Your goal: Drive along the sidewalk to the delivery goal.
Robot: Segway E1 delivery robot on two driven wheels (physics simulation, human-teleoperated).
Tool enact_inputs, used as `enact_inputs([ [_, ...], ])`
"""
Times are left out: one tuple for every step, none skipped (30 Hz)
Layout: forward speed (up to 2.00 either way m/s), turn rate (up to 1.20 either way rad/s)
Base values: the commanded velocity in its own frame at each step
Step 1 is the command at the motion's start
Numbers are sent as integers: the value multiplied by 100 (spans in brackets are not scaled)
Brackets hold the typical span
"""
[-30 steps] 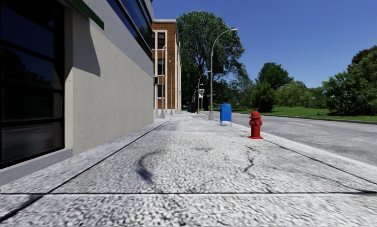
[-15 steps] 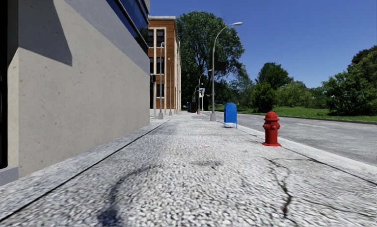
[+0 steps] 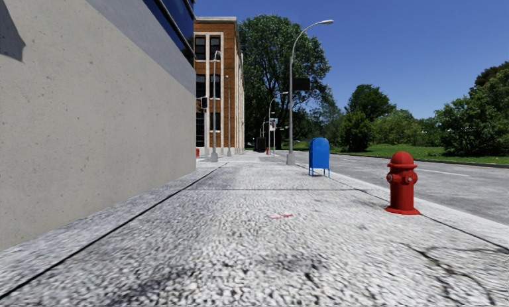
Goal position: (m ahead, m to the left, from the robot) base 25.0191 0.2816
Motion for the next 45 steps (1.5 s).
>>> enact_inputs([
  [200,0],
  [200,0],
  [200,0],
  [200,0],
  [200,0],
  [200,0],
  [200,0],
  [200,0],
  [200,0],
  [200,0],
  [200,0],
  [200,0],
  [200,0],
  [200,0],
  [200,0],
  [200,0],
  [200,0],
  [200,0],
  [200,0],
  [200,0],
  [200,0],
  [200,0],
  [200,0],
  [200,0],
  [200,0],
  [200,0],
  [200,0],
  [200,0],
  [200,0],
  [200,0],
  [200,0],
  [200,0],
  [200,0],
  [200,0],
  [200,0],
  [200,0],
  [200,0],
  [200,0],
  [200,0],
  [200,0],
  [200,0],
  [200,0],
  [200,0],
  [200,0],
  [200,0],
])
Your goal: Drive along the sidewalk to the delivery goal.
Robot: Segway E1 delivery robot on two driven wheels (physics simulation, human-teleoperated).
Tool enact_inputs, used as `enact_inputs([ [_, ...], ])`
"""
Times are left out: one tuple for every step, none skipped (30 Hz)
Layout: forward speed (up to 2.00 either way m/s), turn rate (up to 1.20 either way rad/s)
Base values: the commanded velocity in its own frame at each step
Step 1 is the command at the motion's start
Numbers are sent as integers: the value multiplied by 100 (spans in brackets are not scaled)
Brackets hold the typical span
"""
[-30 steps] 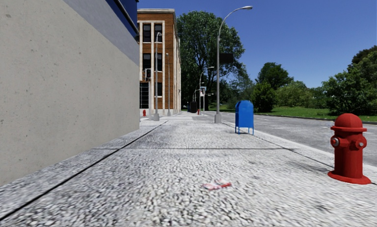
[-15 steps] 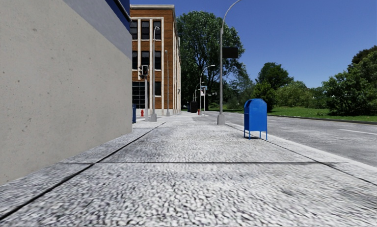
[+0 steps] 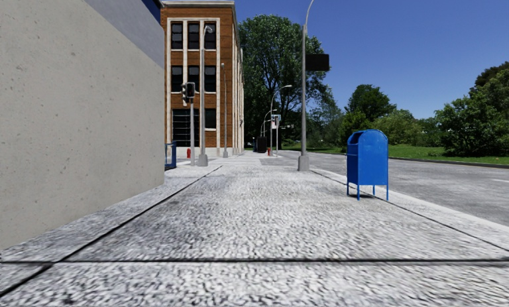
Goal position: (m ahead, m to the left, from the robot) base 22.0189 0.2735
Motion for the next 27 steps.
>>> enact_inputs([
  [200,0],
  [200,0],
  [200,0],
  [200,0],
  [200,0],
  [200,0],
  [200,0],
  [200,0],
  [200,0],
  [200,0],
  [200,0],
  [200,0],
  [200,0],
  [200,0],
  [200,0],
  [200,0],
  [200,0],
  [200,0],
  [200,0],
  [200,0],
  [200,0],
  [200,0],
  [200,0],
  [200,0],
  [200,0],
  [200,0],
  [200,0],
])
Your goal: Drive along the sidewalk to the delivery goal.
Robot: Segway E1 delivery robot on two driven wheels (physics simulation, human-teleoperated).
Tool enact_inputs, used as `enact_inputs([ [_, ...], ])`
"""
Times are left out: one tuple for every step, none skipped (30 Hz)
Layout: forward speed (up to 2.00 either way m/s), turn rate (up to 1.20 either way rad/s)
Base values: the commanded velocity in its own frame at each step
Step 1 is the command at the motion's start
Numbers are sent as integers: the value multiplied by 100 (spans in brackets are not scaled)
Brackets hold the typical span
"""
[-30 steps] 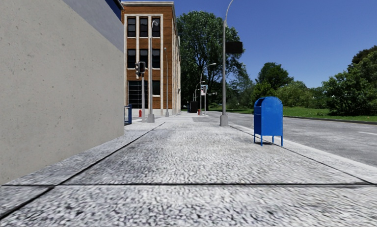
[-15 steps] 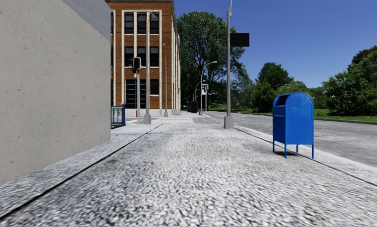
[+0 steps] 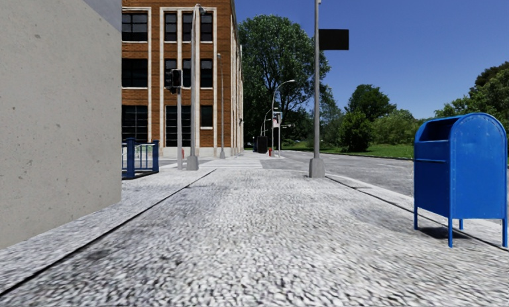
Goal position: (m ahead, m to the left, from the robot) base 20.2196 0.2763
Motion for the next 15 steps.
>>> enact_inputs([
  [200,0],
  [200,0],
  [200,0],
  [200,0],
  [200,0],
  [200,0],
  [200,0],
  [200,0],
  [200,0],
  [200,0],
  [200,0],
  [200,0],
  [200,0],
  [200,0],
  [200,0],
])
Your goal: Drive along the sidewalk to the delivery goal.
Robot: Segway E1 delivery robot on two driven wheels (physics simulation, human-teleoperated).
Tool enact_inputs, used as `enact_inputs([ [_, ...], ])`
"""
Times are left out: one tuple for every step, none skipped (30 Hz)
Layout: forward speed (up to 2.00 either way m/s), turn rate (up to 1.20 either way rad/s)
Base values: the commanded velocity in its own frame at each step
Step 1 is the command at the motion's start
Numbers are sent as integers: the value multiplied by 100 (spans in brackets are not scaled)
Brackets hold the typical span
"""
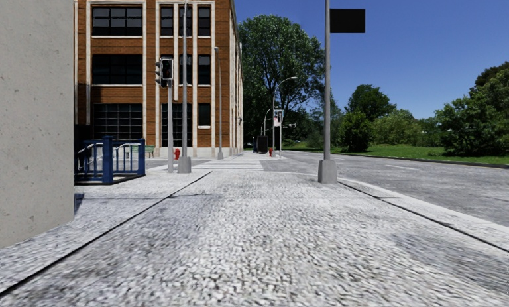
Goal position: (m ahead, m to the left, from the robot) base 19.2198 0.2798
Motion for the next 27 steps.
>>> enact_inputs([
  [200,0],
  [200,0],
  [200,0],
  [200,0],
  [200,0],
  [200,0],
  [200,0],
  [200,0],
  [200,0],
  [200,0],
  [200,0],
  [200,0],
  [200,0],
  [200,0],
  [200,0],
  [200,0],
  [200,0],
  [200,0],
  [200,0],
  [200,0],
  [200,2],
  [200,8],
  [200,8],
  [200,10],
  [200,12],
  [200,12],
  [200,14],
])
